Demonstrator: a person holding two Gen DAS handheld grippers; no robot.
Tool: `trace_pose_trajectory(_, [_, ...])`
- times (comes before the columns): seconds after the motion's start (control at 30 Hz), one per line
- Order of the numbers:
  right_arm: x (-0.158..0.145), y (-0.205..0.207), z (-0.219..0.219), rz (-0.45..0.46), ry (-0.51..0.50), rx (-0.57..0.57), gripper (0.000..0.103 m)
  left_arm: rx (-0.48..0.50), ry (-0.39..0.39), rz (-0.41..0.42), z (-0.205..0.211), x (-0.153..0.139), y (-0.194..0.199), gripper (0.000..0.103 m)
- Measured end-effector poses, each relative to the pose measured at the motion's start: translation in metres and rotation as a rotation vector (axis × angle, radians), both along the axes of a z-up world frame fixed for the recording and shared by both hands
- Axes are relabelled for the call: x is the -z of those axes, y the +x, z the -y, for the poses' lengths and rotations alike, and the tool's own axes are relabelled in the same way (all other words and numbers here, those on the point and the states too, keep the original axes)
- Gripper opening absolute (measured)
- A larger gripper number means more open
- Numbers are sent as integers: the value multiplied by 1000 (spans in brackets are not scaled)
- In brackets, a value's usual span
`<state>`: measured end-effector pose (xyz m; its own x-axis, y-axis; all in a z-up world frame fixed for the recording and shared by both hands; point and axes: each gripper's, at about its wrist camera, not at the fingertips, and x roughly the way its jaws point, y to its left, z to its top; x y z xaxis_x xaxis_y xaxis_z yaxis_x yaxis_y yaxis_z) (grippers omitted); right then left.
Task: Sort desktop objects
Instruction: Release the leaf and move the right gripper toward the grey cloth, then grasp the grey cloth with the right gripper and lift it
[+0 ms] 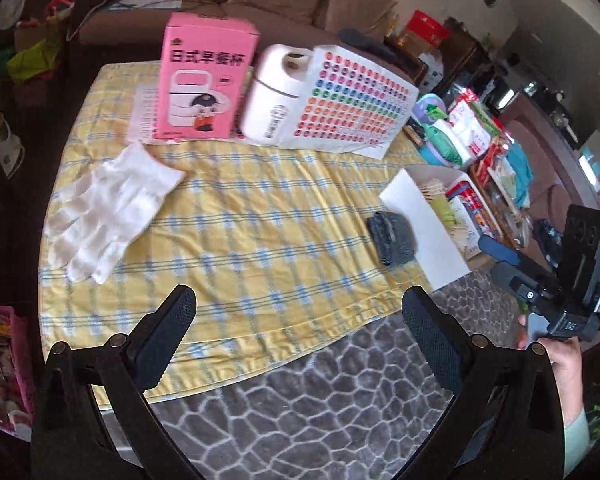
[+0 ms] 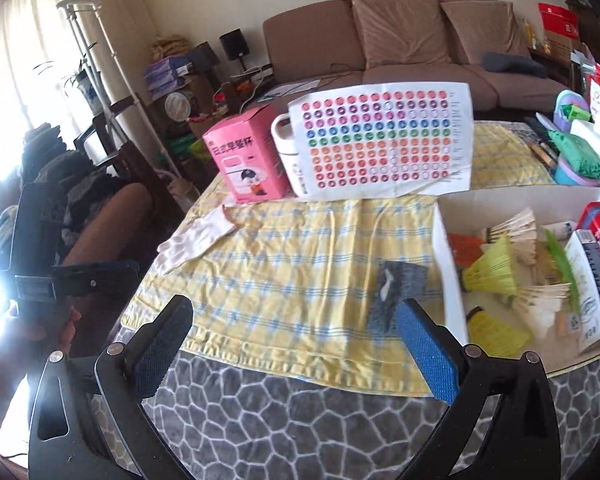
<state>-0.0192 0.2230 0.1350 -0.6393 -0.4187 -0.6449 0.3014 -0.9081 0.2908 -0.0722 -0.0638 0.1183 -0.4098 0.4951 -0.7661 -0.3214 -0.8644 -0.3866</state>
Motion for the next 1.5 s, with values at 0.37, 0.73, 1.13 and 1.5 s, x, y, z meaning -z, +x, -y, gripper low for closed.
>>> trace_pose_trajectory(0.37, [28, -56, 99, 75, -58, -109, 102, -203, -114, -8, 108, 50, -23, 103])
trace_pose_trajectory(0.73, [56, -74, 94, 53, 64, 28, 100, -167, -96, -40, 107, 65, -41, 103])
trace_pose_trajectory(1.13, [66, -16, -16, -17, 50, 511, 86, 45, 51, -37, 11, 49, -33, 103])
trace_pose_trajectory(1.5, [102, -38, -13, 58, 155, 643, 81, 146, 71, -7, -29, 51, -30, 103])
